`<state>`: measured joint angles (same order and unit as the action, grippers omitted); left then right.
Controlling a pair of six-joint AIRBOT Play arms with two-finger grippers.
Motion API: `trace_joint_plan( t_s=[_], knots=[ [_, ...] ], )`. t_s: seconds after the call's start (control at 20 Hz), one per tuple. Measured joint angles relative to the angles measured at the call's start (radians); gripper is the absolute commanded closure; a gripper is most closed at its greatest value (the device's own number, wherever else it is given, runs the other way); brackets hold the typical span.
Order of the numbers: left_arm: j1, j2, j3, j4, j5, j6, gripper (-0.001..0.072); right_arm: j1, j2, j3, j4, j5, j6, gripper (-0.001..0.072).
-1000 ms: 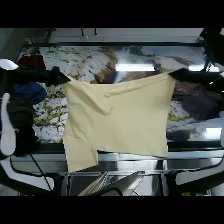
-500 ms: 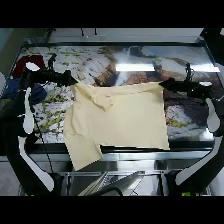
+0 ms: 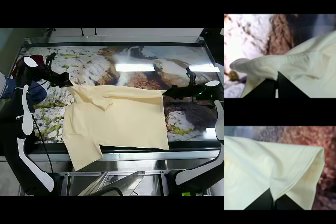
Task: Fold the shirts.
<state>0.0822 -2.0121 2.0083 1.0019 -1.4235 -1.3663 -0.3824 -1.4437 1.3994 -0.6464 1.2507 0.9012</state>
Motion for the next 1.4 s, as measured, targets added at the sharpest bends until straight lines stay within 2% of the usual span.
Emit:
trace_joint_plan(
  t_s=[0.35, 0.7, 1.1, 1.15, 1.2, 1.25, 1.3, 1.4],
  knots=[
    [-0.030, 0.036, -0.138, 0.132, -0.048, 0.001, 0.0694, -0.026, 0.050, -0.146, -0.059, -0.011, -0.007, 0.0695],
    [-0.033, 0.050, -0.174, 0.152, -0.079, -0.019, 0.0694, -0.073, 0.059, -0.178, -0.076, -0.011, -0.003, 0.0695],
    [-0.033, 0.051, -0.241, 0.161, -0.042, -0.040, 0.0693, -0.065, 0.060, -0.228, -0.069, -0.021, -0.008, 0.0692],
    [-0.033, 0.051, -0.246, 0.161, -0.039, -0.040, 0.0690, -0.065, 0.060, -0.232, -0.068, -0.022, -0.009, 0.0660],
    [-0.033, 0.051, -0.248, 0.161, -0.038, -0.040, 0.0545, -0.065, 0.060, -0.233, -0.068, -0.022, -0.009, 0.0450],
    [-0.033, 0.051, -0.251, 0.161, -0.039, -0.040, 0.0130, -0.065, 0.060, -0.235, -0.068, -0.017, -0.009, 0.0327],
    [-0.032, 0.051, -0.253, 0.161, -0.050, -0.040, 0.0008, -0.065, 0.062, -0.234, -0.069, -0.008, -0.011, 0.0327],
    [-0.024, 0.057, -0.254, 0.160, -0.084, -0.050, 0.0009, -0.068, 0.074, -0.224, -0.096, 0.016, 0.005, 0.0327]
  ],
)
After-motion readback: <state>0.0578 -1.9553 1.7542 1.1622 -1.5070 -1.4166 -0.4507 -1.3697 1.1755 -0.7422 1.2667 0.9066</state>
